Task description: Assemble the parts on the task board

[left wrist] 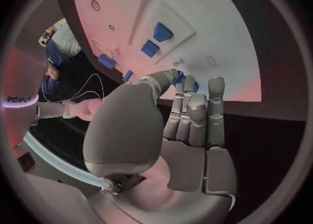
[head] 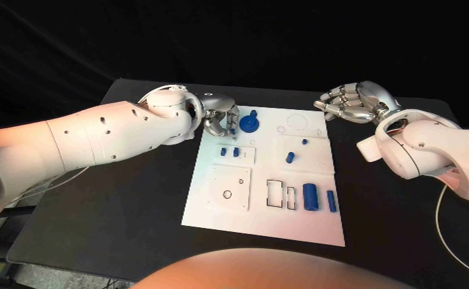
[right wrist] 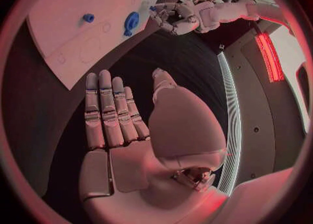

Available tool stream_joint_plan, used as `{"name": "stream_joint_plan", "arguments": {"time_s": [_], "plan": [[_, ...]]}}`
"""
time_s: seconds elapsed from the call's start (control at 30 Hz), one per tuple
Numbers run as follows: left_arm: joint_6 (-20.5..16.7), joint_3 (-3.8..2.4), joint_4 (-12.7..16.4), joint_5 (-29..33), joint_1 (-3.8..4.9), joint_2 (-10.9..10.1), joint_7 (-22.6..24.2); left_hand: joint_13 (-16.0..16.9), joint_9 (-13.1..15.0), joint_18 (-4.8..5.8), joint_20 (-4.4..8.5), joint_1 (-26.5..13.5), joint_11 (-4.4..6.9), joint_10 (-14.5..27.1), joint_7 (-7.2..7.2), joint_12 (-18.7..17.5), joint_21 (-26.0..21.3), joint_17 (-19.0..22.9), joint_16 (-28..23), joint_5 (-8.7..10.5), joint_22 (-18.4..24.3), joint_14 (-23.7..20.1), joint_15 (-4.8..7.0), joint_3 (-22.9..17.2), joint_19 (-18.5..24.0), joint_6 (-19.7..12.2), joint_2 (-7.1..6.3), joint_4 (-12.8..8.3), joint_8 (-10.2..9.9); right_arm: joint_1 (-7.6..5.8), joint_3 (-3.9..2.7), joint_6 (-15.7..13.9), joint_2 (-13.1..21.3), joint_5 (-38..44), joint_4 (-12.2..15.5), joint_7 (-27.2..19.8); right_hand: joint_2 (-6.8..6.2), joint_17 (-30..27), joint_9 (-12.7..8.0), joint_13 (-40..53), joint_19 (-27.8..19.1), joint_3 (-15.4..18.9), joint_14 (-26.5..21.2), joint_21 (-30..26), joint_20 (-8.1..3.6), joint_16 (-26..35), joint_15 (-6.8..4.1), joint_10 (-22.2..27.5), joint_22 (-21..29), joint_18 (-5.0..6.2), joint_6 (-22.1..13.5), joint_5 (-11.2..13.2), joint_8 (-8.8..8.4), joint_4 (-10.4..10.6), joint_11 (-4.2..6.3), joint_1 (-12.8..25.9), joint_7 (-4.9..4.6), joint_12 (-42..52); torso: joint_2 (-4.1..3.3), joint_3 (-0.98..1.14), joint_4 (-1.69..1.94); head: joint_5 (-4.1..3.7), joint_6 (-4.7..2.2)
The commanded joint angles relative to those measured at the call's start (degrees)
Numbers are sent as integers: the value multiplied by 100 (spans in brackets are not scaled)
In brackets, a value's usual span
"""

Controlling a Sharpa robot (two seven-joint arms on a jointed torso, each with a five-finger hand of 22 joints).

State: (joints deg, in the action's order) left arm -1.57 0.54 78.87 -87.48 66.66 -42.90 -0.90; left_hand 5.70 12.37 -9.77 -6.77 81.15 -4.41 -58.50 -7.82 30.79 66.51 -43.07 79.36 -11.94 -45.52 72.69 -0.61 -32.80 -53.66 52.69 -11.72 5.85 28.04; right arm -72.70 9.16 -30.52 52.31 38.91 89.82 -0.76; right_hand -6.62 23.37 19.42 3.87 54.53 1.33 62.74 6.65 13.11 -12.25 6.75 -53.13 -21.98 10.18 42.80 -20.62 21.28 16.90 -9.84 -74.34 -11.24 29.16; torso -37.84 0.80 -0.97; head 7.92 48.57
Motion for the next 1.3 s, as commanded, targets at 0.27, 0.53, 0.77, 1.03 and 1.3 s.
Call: {"name": "stream_joint_plan", "arguments": {"time_s": [0.27, 0.53, 0.77, 1.03, 1.3], "plan": [[144, 23, -23, 102, -15, 44, 41, -7, 9, 10, -3, -55, 5, -39, -6, -27, 25, 4, 36, 34, -2, 49, -7, 25, -49, 42, -11, -4, -34, 4, -1, 51, -4, 58, 3, -58, 63, -8, -6, -8, 4, 32, -12, -26, 25, 19, 10, 24, 5, 27, -50, -29, 33, -10, 5, -9, -241, 25, 1, 1, 5, -3, 11], [195, 39, -42, 119, -20, 75, 45, -8, 10, 10, -2, -58, 7, -45, -3, -35, 26, 4, 37, 35, -6, 50, -5, 26, -53, 45, -13, -5, -39, 5, -1, 51, -5, 58, 5, -58, 63, -8, -6, -8, 4, 32, -12, -26, 25, 19, 10, 24, 5, 27, -50, -29, 33, -10, 5, -9, -241, 25, 0, -2, 4, -2, 23], [236, 50, -46, 143, -21, 81, 38, -9, 10, 11, -1, -60, 8, -49, -2, -44, 26, 1, 38, 38, -9, 52, -4, 28, -56, 46, -17, -7, -45, 5, -1, 51, -1, 58, 5, -57, 63, -8, -6, -8, 4, 32, -12, -26, 25, 19, 10, 24, 5, 27, -50, -29, 33, -10, 5, -9, -241, 25, 4, -1, 6, -1, 32], [267, 62, -67, 151, -21, 98, 22, -9, 10, 11, -1, -60, 8, -49, -2, -44, 26, 1, 38, 38, -9, 52, -4, 28, -56, 46, -17, -7, -45, 5, -1, 51, -2, 58, 4, -59, 63, -8, -6, -8, 4, 32, -12, -26, 25, 19, 10, 24, 5, 27, -50, -29, 33, -10, 5, -9, -241, 25, 1, -2, 3, 0, 36], [286, 85, -114, 157, -27, 132, 22, -11, 9, 10, -1, -61, 9, -52, -1, -53, 23, 8, 37, 41, -5, 50, -4, 30, -54, 45, -19, -8, -51, 5, -1, 52, 2, 58, 6, -59, 63, -8, -6, -8, 4, 32, -12, -26, 25, 19, 10, 24, 5, 27, -50, -29, 33, -10, 5, -9, -241, 25, -5, -3, 1, -5, 44]]}}
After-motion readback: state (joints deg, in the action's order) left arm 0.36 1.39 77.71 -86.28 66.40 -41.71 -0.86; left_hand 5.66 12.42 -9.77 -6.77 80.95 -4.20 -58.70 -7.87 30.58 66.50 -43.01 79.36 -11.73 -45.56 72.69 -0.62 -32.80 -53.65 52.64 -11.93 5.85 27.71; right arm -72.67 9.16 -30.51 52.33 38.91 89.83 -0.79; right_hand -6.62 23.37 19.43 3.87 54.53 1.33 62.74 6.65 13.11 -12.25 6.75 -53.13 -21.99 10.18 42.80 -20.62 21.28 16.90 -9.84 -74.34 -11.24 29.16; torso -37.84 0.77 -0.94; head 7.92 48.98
